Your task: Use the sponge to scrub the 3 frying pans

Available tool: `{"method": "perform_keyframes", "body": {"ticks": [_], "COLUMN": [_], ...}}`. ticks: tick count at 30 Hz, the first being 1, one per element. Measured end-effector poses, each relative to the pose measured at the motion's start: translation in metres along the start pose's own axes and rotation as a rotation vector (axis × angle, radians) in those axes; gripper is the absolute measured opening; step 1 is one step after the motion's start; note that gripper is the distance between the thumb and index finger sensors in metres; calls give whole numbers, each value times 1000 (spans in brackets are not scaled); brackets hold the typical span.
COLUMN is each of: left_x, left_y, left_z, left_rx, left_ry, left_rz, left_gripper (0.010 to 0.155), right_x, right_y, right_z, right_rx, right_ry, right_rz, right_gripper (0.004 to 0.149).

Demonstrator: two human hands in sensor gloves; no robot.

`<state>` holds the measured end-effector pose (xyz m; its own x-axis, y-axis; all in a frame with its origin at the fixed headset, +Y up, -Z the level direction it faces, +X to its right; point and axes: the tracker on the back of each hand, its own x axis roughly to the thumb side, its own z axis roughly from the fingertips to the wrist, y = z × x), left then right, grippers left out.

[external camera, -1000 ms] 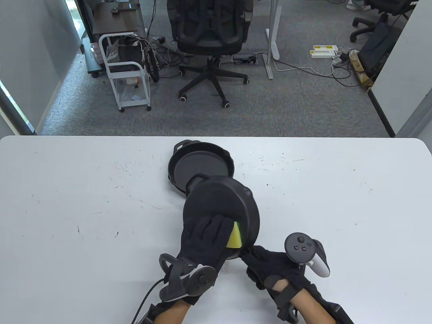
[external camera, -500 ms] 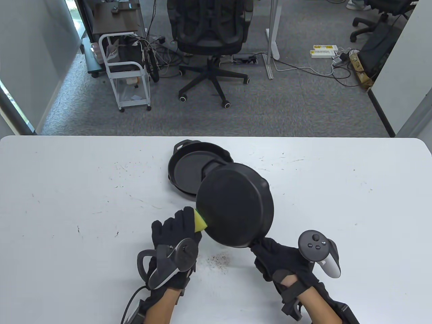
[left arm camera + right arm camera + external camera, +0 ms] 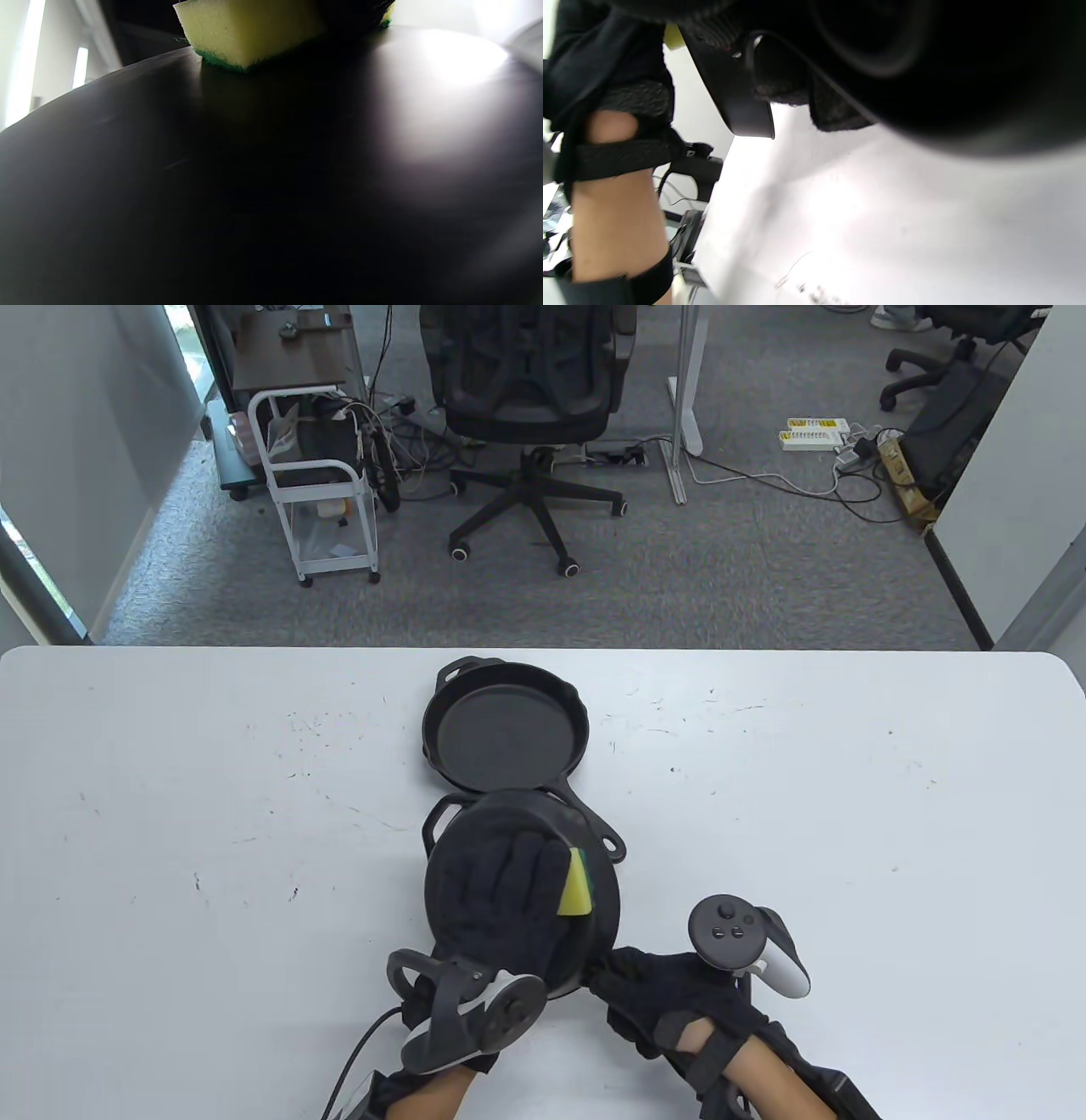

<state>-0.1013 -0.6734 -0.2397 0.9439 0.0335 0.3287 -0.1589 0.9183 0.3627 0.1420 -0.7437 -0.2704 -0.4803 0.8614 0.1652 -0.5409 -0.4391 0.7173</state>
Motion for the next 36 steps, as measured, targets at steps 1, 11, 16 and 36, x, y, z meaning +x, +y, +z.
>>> {"method": "perform_keyframes", "body": {"ticks": [1, 11, 16, 36], "left_x": [-8, -17, 12, -56], "left_y": [1, -25, -21, -31], "left_z": [-1, -6, -3, -5], "left_rx": [1, -194, -141, -107], "left_ry": [44, 96, -89, 219], "left_rz": [5, 79, 72, 104], "left_gripper": [72, 75, 75, 74], "right_x": [1, -5, -12, -9], "right_y": [-2, -34, -30, -40], "right_z": [1, 27, 21, 24], "right_rx": [-3, -321, -266, -187], "right_ry": [-10, 0, 24, -38], "right_rz": [-7, -76, -73, -203], "right_gripper": [53, 53, 53, 54]}}
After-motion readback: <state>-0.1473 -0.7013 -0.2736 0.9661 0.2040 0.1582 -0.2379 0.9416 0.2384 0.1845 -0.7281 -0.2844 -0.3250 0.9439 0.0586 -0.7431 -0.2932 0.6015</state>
